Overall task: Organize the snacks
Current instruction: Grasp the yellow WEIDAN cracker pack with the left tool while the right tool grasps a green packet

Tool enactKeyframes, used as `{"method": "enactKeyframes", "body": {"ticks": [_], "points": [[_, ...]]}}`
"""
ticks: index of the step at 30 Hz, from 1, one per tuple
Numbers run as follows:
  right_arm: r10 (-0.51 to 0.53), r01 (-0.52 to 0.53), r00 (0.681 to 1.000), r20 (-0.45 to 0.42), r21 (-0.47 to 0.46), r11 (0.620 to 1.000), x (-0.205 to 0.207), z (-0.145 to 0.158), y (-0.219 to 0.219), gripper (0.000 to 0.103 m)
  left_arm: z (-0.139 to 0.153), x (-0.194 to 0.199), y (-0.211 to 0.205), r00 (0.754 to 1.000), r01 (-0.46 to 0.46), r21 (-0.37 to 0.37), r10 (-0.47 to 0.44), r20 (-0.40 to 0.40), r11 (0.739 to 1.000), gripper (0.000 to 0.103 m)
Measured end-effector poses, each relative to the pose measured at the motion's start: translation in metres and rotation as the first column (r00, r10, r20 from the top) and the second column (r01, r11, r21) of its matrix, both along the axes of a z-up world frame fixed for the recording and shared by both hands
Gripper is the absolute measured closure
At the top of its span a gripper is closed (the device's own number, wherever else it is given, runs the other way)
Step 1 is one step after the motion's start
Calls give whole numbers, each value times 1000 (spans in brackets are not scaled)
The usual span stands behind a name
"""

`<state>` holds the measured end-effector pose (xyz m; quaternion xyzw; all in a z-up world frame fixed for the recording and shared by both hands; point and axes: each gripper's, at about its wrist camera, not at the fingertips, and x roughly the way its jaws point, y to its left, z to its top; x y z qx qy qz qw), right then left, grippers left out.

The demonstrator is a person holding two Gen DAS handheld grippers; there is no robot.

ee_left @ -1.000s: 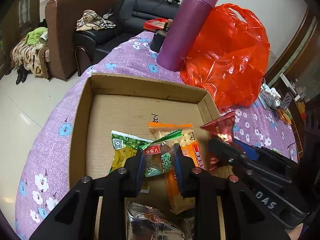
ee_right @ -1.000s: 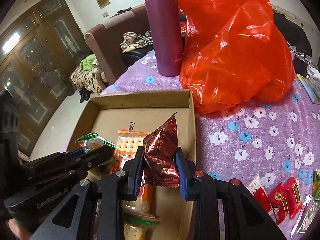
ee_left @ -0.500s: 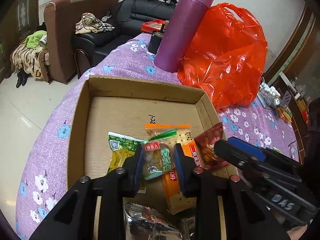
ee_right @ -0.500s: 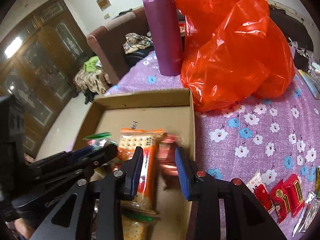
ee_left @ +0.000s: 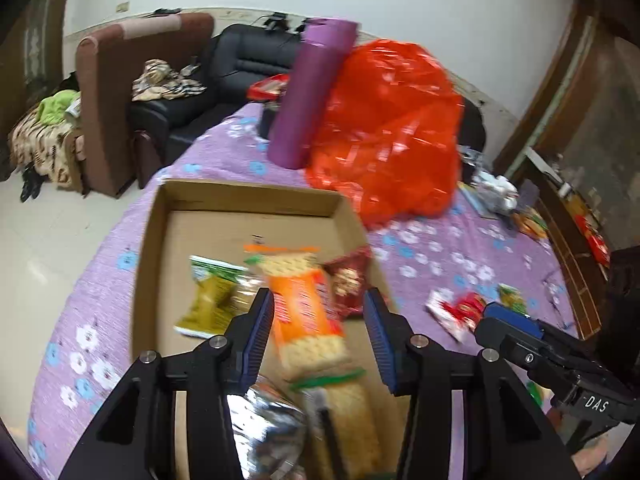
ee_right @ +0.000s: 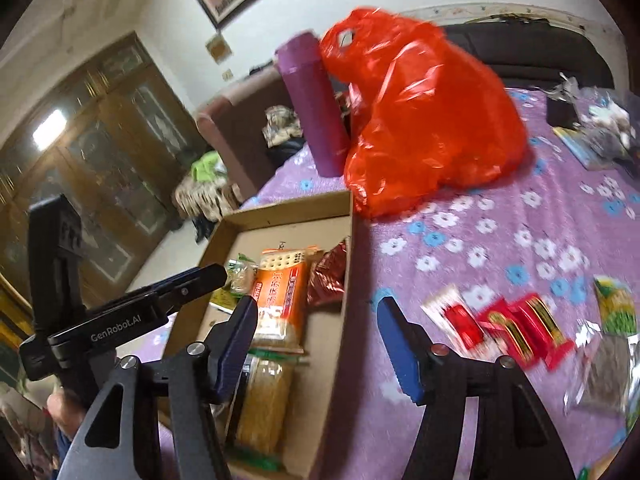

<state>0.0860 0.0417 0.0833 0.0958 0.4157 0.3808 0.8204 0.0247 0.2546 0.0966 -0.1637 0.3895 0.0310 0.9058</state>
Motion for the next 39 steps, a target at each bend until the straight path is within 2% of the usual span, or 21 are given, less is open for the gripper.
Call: {"method": "enactKeyframes", "body": {"ticks": [6,9,12,14,16,19,22,24,26,27,30,31,33,35,36,38,39], "points": [[-30,32,999,-27,101,994,-15,-1,-60,36,5,-13,-53,995,98,20,-98,31,995,51],[-102,104,995,-23,136,985,-19,-1,-104,36,2,-15,-85,986,163,55,-164,22,985,51],[-180,180,984,-20,163,970,-20,-2,-146,36,-3,-16,-121,968,250,78,-251,-1,965,50],[-237,237,971,-16,159,959,-22,-2,-177,36,-7,-14,-149,947,321,98,-320,-19,942,45],[-291,291,957,-21,148,945,-22,-3,-209,37,-11,-13,-179,923,385,123,-383,-39,915,39],[-351,350,936,-29,189,918,-19,-5,-252,37,-17,-9,-228,867,498,147,-493,-67,855,33],[-483,478,875,11,136,868,-19,-7,-283,37,-24,-7,-282,789,613,190,-606,-99,767,29],[-540,535,841,-5,147,832,-17,-11,-300,37,-29,-4,-307,759,649,229,-640,-123,726,27],[-560,557,828,-27,155,816,-15,-16,-312,37,-37,-2,-334,716,694,261,-680,-157,671,24],[-568,568,822,-47,157,808,-13,-19,-319,37,-41,0,-346,703,707,277,-691,-171,650,24],[-587,593,805,-89,154,790,-11,-24,-330,37,-55,8,-372,658,749,286,-719,-223,597,22],[-595,603,797,-101,152,783,-11,-25,-335,37,-60,11,-378,653,754,296,-720,-235,586,22],[-609,622,783,-126,143,770,-11,-30,-340,37,-69,15,-392,644,761,310,-720,-258,570,22],[-608,624,781,-143,145,768,-10,-34,-341,37,-77,22,-398,652,755,314,-710,-266,576,24],[-610,628,778,-152,149,764,-11,-35,-343,37,-80,24,-400,656,752,307,-705,-269,583,28],[-608,628,777,-161,152,763,-10,-36,-345,37,-85,30,-403,652,757,256,-711,-263,601,47],[-607,627,778,-161,147,765,-9,-36,-344,37,-84,31,-402,656,755,235,-710,-257,612,49]]}}
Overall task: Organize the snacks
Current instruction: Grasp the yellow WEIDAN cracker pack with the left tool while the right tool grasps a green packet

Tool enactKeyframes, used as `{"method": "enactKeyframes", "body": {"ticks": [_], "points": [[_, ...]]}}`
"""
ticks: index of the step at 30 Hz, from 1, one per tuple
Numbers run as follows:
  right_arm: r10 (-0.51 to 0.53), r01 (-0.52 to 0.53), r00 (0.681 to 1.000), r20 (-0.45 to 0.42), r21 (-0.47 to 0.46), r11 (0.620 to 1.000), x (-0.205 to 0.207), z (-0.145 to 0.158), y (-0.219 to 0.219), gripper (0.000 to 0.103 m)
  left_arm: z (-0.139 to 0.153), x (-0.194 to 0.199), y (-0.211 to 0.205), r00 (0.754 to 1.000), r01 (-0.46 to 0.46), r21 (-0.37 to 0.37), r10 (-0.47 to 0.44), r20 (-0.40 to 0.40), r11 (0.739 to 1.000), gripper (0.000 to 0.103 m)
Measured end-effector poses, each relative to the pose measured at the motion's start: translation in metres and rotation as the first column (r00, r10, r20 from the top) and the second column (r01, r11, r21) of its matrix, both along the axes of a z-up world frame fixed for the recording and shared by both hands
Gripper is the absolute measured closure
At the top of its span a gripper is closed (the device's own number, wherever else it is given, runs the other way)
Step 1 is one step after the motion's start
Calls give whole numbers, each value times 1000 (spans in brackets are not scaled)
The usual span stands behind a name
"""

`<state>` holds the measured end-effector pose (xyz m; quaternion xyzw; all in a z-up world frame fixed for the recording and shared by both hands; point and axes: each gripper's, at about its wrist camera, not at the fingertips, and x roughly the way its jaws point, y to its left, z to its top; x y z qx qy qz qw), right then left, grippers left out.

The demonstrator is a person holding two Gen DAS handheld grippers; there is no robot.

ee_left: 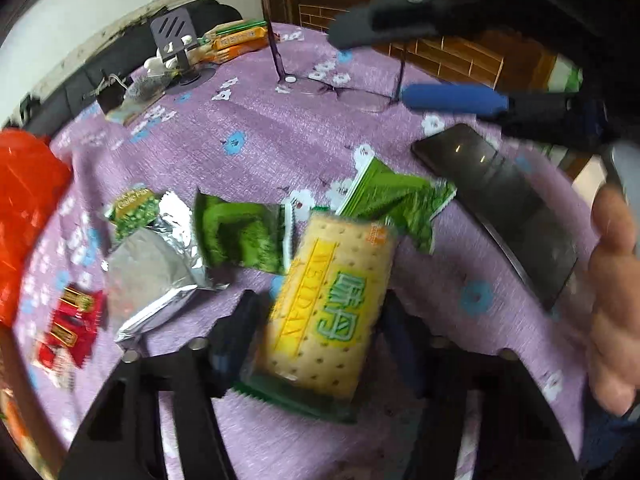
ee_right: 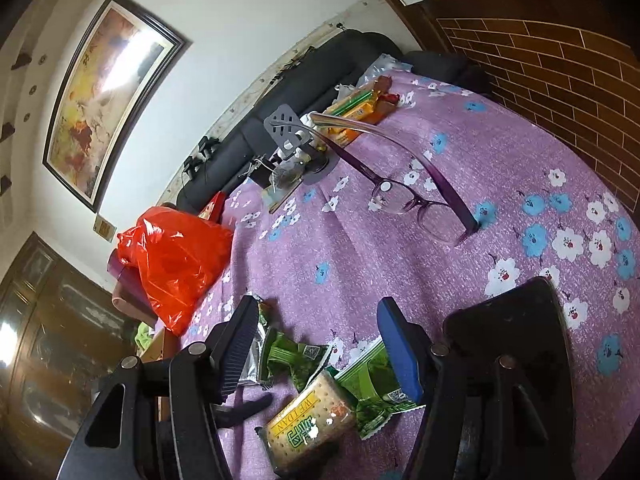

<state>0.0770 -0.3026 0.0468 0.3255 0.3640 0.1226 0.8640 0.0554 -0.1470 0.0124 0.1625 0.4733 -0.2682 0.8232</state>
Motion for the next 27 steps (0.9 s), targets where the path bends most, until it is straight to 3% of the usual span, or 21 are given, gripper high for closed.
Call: {"method": "enactKeyframes", "body": {"ticks": [2,6,10,17,23,26,27], "points": [[6,-6,1000,-3,-3,1000,0,0,1,37,0,-2,1,1000,-8,-5,8,14,1000,57],[25,-25,1000,-11,-19,999,0,-2,4,37,0,-13,11,999,-44,7,44,22,999,57],[57,-59,998,-24,-71,996,2,-4,15,37,1,-27,47,993,-117,5,117,16,993,58],[70,-82,995,-66,-199,977,2,-8,30,44,3,-43,138,948,-318,-33,318,27,948,58],[139,-176,982,-124,-376,910,-5,-15,55,46,1,-40,150,944,-323,-42,325,58,945,58],[145,-210,975,-169,-472,856,-7,-28,67,55,0,-39,151,945,-319,-57,322,58,946,58],[140,-211,974,-179,-487,848,-6,-31,68,65,0,-40,151,944,-320,-62,324,59,945,58]]}}
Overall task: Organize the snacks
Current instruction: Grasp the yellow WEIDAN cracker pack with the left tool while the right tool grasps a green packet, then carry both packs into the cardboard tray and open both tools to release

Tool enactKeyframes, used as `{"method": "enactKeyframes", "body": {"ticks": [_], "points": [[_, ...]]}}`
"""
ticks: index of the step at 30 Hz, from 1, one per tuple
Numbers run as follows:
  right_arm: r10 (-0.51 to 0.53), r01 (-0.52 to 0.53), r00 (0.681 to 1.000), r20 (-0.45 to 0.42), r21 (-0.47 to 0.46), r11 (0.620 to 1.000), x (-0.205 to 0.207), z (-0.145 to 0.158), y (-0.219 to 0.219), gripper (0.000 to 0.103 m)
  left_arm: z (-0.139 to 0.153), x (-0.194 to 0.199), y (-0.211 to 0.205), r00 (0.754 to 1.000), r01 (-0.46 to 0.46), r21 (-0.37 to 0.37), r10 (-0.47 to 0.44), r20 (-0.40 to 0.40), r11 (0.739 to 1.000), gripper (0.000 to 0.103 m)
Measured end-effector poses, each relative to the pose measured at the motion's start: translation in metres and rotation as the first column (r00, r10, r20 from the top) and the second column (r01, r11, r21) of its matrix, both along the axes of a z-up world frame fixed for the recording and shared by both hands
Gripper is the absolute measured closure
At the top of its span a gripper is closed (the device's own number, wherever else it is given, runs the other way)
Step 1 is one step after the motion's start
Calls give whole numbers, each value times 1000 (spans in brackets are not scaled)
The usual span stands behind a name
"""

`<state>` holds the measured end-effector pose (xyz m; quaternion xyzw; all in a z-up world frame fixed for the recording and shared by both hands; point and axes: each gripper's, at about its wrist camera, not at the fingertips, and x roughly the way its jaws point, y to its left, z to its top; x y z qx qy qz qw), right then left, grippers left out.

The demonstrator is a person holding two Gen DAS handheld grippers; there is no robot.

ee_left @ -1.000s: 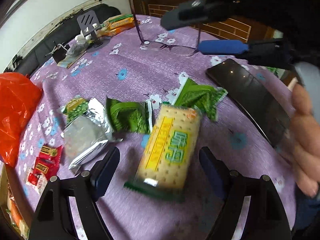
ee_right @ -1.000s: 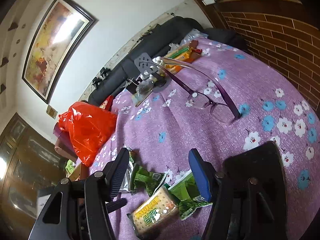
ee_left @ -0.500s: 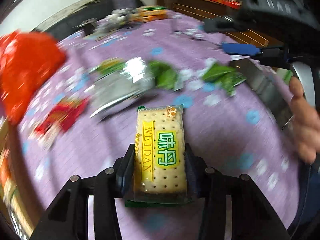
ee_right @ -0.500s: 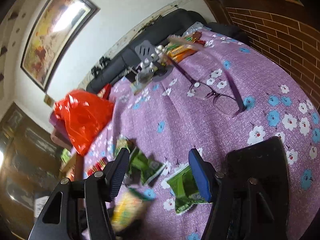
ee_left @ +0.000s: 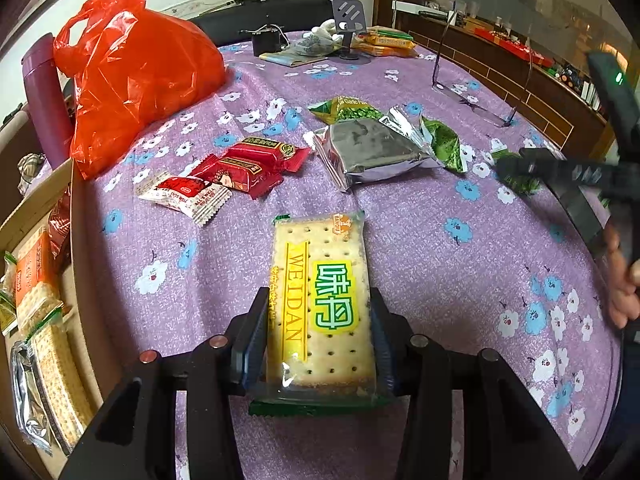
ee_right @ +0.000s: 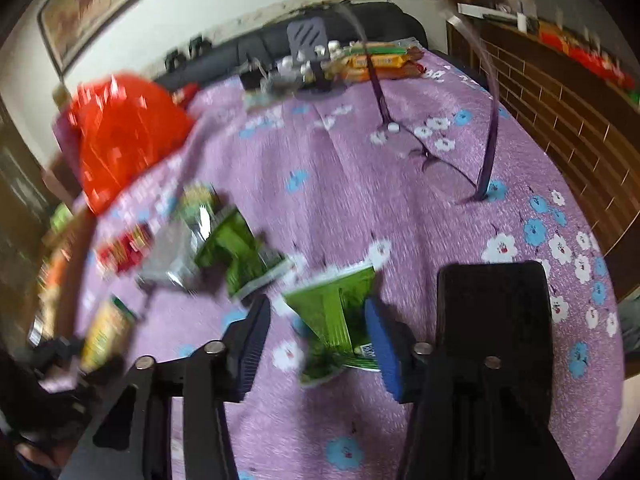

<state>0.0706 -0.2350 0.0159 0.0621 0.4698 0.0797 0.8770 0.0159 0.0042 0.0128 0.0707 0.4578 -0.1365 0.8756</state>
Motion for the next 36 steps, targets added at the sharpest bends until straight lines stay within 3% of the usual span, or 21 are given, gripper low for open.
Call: {"method": "enactKeyframes", "body": {"ticks": [4,7,12,16,20,36], "points": [[-4,4,1000,-3,-33,999,0,0,3,72,0,-2,4,1000,-8,-16,8,16,1000,59],[32,-33,999,17,17,999,-2,11,16,74,1,1,10,1000,-24,-57,25,18,998,59],[97,-103,992,75,81,991,6,39,61,74,6,8,26,995,-85,-108,89,38,991,59],[133,-151,980,146,116,982,21,55,110,74,16,6,36,981,-146,-119,160,114,982,59],[185,-213,965,184,149,966,19,36,140,74,22,4,43,962,-195,-107,212,174,975,59],[215,-250,951,222,147,957,9,31,143,74,36,-9,41,926,-231,-47,235,296,972,58]]}}
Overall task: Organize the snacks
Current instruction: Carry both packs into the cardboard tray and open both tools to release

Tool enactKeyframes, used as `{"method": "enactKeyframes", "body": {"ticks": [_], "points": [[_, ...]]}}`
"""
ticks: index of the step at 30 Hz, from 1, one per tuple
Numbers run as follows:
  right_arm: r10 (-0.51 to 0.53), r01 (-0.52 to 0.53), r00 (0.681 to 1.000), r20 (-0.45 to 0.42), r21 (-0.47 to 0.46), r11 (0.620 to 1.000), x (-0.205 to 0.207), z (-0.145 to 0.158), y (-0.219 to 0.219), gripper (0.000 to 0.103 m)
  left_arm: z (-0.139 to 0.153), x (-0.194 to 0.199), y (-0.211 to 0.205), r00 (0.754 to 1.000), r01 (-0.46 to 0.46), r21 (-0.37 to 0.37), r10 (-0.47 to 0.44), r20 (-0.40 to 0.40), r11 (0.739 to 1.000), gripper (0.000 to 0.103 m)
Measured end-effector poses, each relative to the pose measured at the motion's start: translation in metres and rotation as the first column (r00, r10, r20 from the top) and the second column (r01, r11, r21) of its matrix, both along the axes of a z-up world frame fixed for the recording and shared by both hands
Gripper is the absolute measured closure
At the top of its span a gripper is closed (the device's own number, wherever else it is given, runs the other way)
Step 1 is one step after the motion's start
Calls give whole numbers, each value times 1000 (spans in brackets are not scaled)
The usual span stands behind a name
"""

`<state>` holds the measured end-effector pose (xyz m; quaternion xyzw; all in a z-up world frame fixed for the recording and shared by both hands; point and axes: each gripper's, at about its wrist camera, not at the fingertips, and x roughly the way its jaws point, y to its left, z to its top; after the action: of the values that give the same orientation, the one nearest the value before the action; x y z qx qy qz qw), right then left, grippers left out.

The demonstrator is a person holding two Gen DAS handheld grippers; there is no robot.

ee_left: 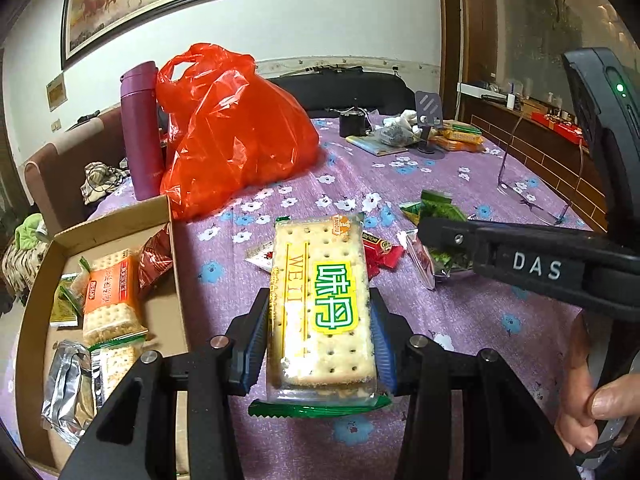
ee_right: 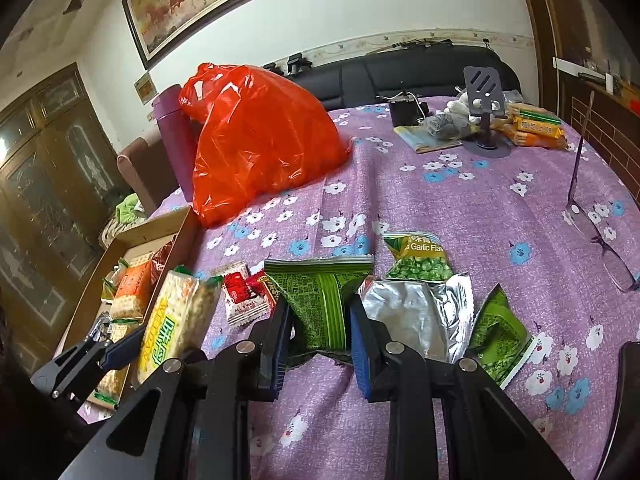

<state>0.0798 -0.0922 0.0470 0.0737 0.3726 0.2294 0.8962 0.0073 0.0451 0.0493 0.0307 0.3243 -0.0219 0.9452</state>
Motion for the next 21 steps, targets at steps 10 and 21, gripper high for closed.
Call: {"method": "enactKeyframes", "body": {"ticks": [10,21], "points": [[21,-21,1000,19,-7,1000,-4,0,6,74,3,-5,-1,999,-18,28,17,38,999,58],[23,-23,999,23,-7,1000,-6,1,7,74,6,-7,0,998,-27,26,25,58,999,58]]}}
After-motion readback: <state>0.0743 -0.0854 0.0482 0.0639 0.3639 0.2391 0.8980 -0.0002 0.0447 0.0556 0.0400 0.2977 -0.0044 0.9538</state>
